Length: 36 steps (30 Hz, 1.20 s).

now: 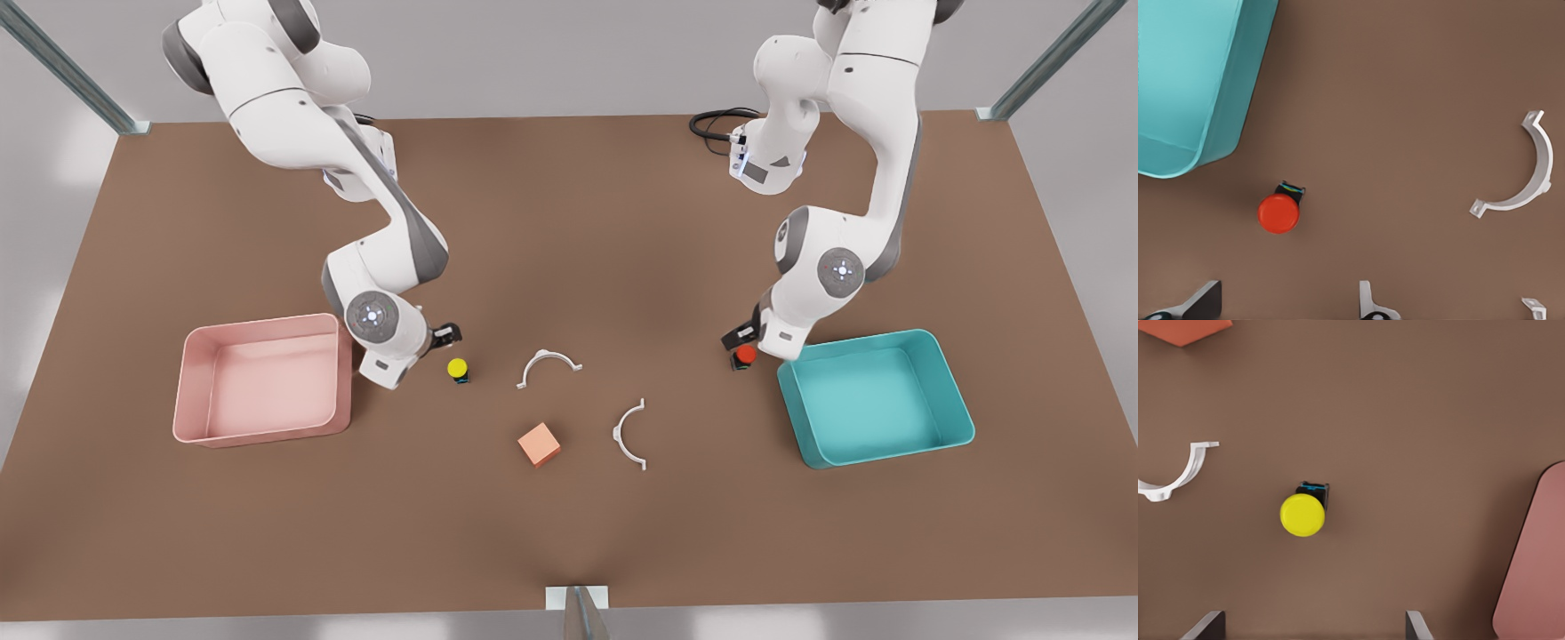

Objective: Place the red button in the blue storage box with the left arm, and place the yellow button in the pink storage box with the right arm

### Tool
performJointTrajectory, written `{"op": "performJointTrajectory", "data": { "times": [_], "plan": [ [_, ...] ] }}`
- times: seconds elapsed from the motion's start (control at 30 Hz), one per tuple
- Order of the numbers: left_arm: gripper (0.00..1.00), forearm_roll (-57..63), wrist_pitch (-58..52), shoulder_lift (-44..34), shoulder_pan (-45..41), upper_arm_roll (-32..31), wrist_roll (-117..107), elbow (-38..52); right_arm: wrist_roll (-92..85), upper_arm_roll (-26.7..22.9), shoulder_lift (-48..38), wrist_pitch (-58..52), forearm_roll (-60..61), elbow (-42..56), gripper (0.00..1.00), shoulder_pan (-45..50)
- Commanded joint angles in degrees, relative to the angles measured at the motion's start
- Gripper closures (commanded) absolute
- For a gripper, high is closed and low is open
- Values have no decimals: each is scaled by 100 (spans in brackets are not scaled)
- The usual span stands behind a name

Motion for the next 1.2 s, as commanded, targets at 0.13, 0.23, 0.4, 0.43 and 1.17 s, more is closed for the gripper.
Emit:
{"op": "performJointTrajectory", "data": {
  "times": [0.13, 0.23, 0.4, 0.43, 1.17],
  "plan": [
    [0, 7, 992, 458, -79, 7, -2266, -258, 1252, 268, 439, 377, -4, 203, 0, 64],
    [0, 16, 1071, 730, -35, 51, -2222, -258, 1331, 286, 686, 377, 4, 167, 0, 169],
    [0, 139, 1071, 941, 96, 77, -2222, -249, 1331, 268, 782, 843, -453, 27, 0, 108],
    [0, 139, 1071, 994, 96, 77, -2222, -232, 1331, 260, 835, 983, -444, 18, 0, 99],
    [39, 139, 1176, 1601, 88, 77, -2249, 85, 1252, 260, 1248, 2900, -453, -667, 0, -156]
  ]
}}
